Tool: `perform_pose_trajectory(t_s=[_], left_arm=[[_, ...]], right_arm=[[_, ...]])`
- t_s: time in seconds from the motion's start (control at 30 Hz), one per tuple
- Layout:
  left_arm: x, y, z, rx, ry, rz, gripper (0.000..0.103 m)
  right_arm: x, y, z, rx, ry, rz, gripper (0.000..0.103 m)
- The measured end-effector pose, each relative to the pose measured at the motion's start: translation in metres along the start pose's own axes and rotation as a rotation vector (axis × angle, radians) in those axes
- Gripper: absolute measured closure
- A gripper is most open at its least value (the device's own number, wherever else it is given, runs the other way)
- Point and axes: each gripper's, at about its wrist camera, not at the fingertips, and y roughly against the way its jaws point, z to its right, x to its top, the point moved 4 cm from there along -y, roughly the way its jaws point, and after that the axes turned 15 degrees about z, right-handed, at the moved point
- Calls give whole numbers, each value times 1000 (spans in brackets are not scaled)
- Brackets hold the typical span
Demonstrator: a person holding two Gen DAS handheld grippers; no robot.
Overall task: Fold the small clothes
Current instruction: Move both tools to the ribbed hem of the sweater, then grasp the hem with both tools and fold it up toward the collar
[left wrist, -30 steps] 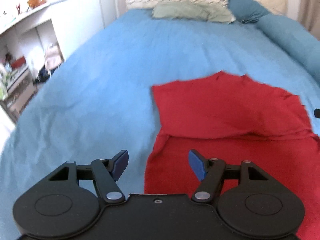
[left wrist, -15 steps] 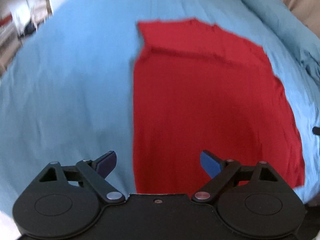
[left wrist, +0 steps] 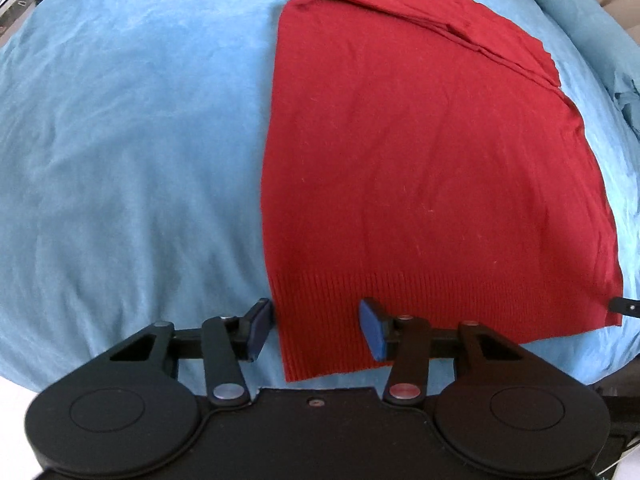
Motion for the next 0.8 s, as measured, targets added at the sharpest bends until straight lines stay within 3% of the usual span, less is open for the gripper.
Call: perform_pose_trajectory(t_s=[0.1,0.27,0.33,0.4,0.57,0.8], left_arm=[[-3,1,-5,-6,13,-14,56],[-6,-3,-4,-8,4,-31,65],[-5,-4,-4,-12,7,-38,80],[-5,-1,-3,-8,-5,-49,95],[8,17,5,14,-33,-35,97],[65,64,5,-24,56,52,98]], right_arm=[[-4,-5,1,17,-42,-26,47],[-6,-9,-6,23,-21,-45,54],[-5,-11,-9,32,-20,-54,70],[-5,-12,-11,42,1,-65,78],[4,-2,-18,43,47,-62,80],[52,38,-9,147,-48,-10,80]])
